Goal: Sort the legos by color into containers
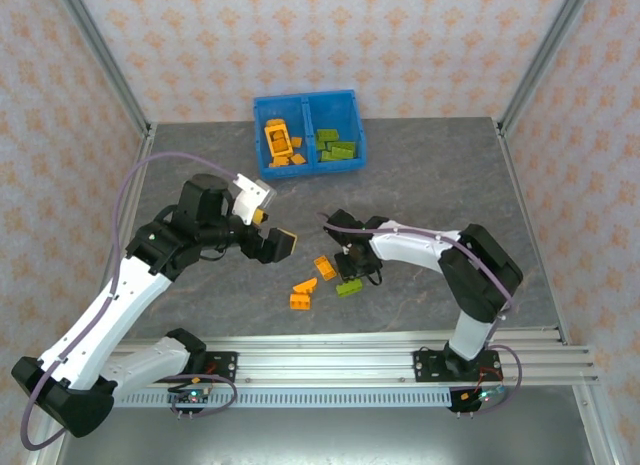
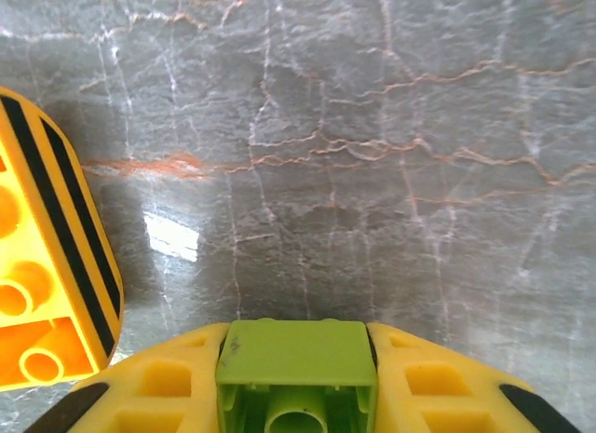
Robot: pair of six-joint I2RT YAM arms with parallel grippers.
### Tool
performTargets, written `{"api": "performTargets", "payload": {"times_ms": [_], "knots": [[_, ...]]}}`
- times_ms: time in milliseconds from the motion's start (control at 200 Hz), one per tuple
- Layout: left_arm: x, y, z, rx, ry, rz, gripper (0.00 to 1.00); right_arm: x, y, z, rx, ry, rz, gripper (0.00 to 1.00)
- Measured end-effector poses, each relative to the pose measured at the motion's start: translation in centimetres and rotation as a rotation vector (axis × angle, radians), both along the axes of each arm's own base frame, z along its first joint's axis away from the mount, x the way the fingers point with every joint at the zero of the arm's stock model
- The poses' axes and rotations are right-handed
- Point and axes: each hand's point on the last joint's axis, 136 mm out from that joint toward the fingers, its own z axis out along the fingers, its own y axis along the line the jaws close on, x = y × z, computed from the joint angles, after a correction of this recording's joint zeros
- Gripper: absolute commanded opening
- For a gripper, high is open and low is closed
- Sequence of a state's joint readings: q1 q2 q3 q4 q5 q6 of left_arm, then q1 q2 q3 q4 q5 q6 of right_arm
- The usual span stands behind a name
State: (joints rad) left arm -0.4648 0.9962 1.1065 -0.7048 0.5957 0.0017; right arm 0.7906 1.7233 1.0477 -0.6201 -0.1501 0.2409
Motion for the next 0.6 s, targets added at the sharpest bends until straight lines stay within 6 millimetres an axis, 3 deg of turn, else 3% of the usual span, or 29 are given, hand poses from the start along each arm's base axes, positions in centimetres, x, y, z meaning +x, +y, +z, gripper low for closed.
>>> {"api": "performTargets", "payload": {"times_ms": [100, 225, 450, 601], "knots": [[-0.5, -0.2, 0.1, -0.012, 0.000, -0.024, 1.00, 1.1, -0.3, 2.4, 0.054, -0.053, -0.053, 0.26], [-1.2, 0.0, 0.7, -0.025, -0.025, -0.034, 1.00, 3.9, -1.3, 7.2, 0.159, -0.158, -0.151, 0.26], [-1.8, 0.5, 1.8, -0.036, -0.075, -0.033, 1.00, 11.3, -0.5, 16.1, 0.357, -0.350, -0.263, 0.26], [-1.8, 1.2, 1.4, -0.022, -0.083, 0.011, 1.00, 17.2, 0.5, 19.5, 0.425, -0.440, -0.310, 0.26]]}}
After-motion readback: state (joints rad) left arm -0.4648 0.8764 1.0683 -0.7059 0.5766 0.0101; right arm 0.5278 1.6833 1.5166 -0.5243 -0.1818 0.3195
